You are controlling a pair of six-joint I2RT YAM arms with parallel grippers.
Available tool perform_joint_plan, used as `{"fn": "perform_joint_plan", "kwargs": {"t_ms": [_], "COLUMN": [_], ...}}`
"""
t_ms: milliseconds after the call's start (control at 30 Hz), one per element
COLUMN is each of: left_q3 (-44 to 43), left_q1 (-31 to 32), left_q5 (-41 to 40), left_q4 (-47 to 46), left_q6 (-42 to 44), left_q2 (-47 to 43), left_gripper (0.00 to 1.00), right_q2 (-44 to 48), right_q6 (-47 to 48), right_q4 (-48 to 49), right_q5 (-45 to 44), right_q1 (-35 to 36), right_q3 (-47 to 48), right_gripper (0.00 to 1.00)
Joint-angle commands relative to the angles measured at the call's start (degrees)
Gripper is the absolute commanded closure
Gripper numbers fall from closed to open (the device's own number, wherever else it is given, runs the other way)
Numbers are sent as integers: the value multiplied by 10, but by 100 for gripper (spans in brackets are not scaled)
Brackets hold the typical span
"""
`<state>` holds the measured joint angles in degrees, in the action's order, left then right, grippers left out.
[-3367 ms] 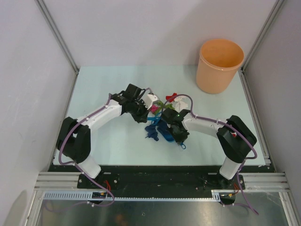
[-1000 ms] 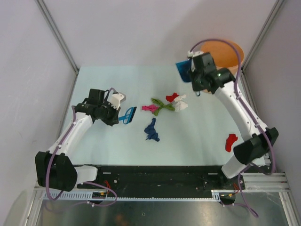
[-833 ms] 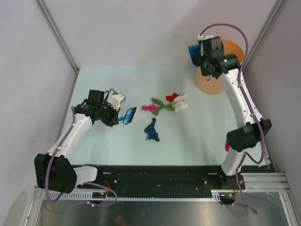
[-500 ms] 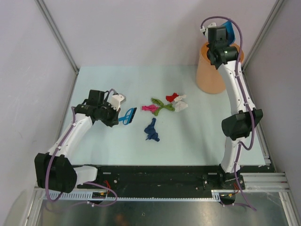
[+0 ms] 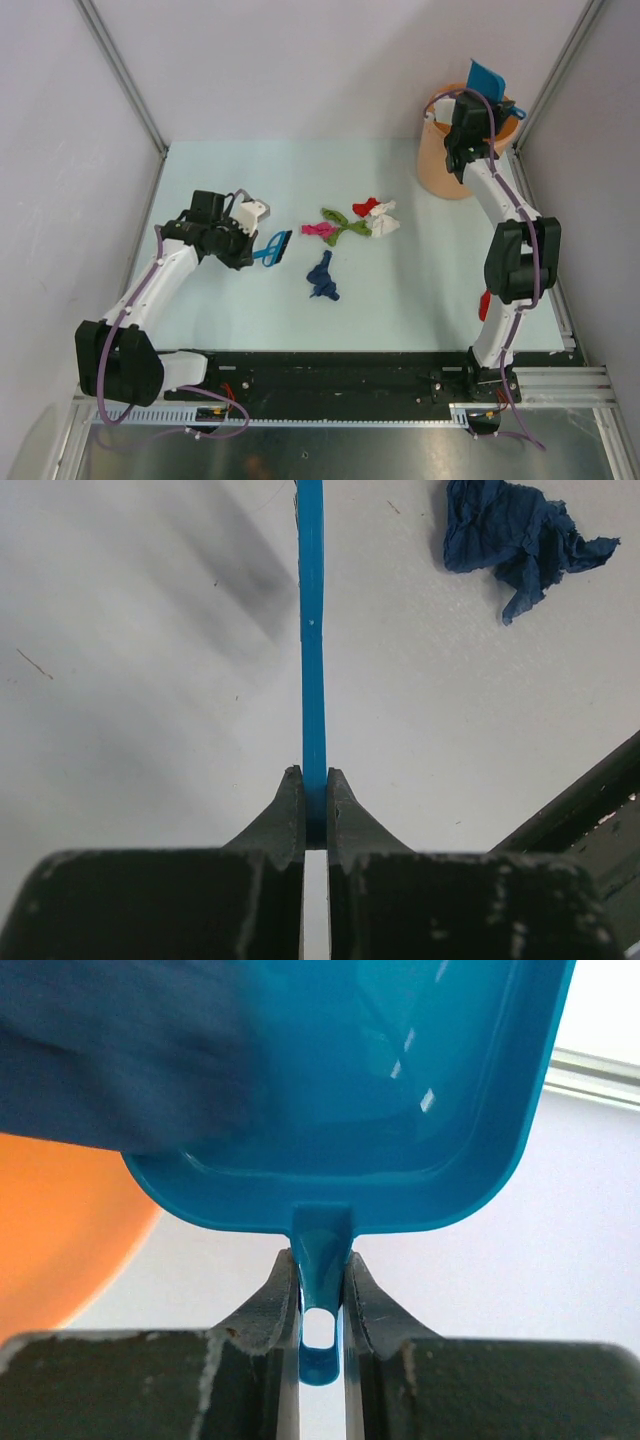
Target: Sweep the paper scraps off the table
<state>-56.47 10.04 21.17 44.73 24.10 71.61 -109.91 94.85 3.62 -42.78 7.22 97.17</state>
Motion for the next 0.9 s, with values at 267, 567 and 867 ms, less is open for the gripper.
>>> {"fn": "perform_joint_plan", "kwargs": {"t_ms": [267, 567, 867], "left_q3": [-22, -33, -33], "left_q1": [6, 13, 37], "left_q5": [15, 27, 54], "left_q4": [-6, -6, -9], "left_q6": [14, 2, -19], "left_q2": [-6, 5, 26], "left_gripper": [100, 100, 100], "right_q2": [70, 187, 290], "right_q6": [106, -417, -838], "right_q4": [162, -94, -465], "right_q5": [32, 43, 236], "right_q1": [-13, 78, 231], "right_q3": [3, 71, -57], "right_gripper": [100, 100, 100]}}
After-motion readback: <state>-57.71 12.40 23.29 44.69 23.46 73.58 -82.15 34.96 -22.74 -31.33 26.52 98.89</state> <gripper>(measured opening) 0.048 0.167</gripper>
